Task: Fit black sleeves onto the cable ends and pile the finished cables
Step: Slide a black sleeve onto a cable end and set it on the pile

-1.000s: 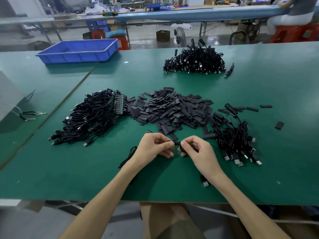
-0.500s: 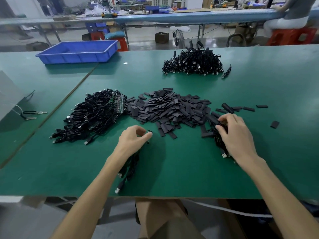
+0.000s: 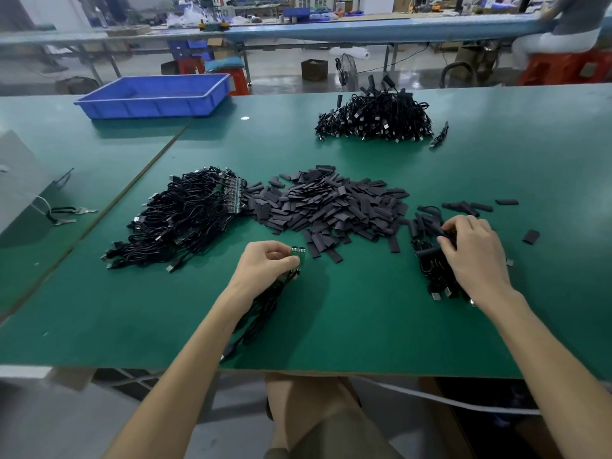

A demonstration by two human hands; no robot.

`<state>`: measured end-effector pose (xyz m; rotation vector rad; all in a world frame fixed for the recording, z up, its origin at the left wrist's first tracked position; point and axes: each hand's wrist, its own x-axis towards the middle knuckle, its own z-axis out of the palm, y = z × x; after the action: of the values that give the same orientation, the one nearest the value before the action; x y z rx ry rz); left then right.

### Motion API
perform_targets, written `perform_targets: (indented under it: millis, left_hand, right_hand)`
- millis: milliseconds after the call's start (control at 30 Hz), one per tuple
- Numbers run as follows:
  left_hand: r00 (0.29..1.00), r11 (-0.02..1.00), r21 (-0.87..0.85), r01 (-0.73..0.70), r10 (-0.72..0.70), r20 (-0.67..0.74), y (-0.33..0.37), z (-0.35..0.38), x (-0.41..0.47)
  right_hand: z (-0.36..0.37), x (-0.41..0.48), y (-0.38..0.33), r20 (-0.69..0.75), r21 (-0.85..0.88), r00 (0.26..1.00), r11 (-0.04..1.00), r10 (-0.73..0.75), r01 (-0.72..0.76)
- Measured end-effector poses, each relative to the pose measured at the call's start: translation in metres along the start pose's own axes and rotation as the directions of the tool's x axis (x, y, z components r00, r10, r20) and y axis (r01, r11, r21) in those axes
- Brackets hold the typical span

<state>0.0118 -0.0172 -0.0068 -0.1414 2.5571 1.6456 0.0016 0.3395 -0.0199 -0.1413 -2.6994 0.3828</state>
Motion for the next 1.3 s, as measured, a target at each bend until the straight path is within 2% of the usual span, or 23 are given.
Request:
perform_targets:
  millis: [133, 267, 333, 400, 467, 567, 633, 733, 967, 1300]
  left_hand:
    - [0.999, 0.999, -0.049, 0.008, -0.006, 0.038, 0.003, 0.008, -0.002]
    - [0.995, 0.996, -0.084, -0.006, 0.014, 0.099, 0.009, 0.017, -0.005]
    - [0.990, 0.994, -0.107, -0.022, 0.037, 0.137, 0.014, 0.023, -0.007]
    - [0.986, 0.994, -0.102, -0.047, 0.062, 0.153, 0.019, 0.030, -0.009]
    - [0.986, 0.994, -0.085, -0.068, 0.080, 0.149, 0.023, 0.038, -0.011]
    - [0.986, 0.996, -0.049, -0.081, 0.087, 0.141, 0.026, 0.046, -0.013]
    - [0.991, 0.996, 0.015, -0.090, 0.088, 0.104, 0.026, 0.047, -0.013]
    - [0.994, 0.988, 0.120, -0.101, 0.094, 0.058, 0.024, 0.048, -0.013]
    - [0.993, 0.981, 0.158, -0.112, 0.105, 0.055, 0.029, 0.052, -0.015]
    - [0.992, 0.974, 0.191, -0.124, 0.116, 0.052, 0.027, 0.052, -0.016]
  right_hand:
    - [0.001, 0.001, -0.005, 0.017, -0.019, 1.000, 1.000, 0.010, -0.010]
    - [0.000, -0.014, -0.024, -0.031, -0.036, 0.999, 0.999, -0.027, 0.026]
    - [0.000, -0.025, -0.046, 0.015, 0.102, 0.996, 0.991, -0.084, 0.082]
    - [0.003, -0.038, -0.072, 0.127, 0.391, 0.980, 0.916, -0.152, 0.092]
    - [0.009, -0.051, -0.095, 0.237, 0.628, 0.955, 0.778, -0.178, -0.010]
    - [0.023, -0.062, -0.115, 0.323, 0.777, 0.942, 0.594, -0.095, -0.207]
    - [0.030, -0.066, -0.120, 0.340, 0.804, 0.939, 0.533, -0.047, -0.265]
    - [0.035, -0.070, -0.122, 0.327, 0.794, 0.944, 0.553, -0.038, -0.253]
    - [0.031, -0.071, -0.122, 0.361, 0.812, 0.933, 0.492, -0.001, -0.314]
    - [0.035, -0.071, -0.121, 0.361, 0.787, 0.933, 0.542, -0.016, -0.295]
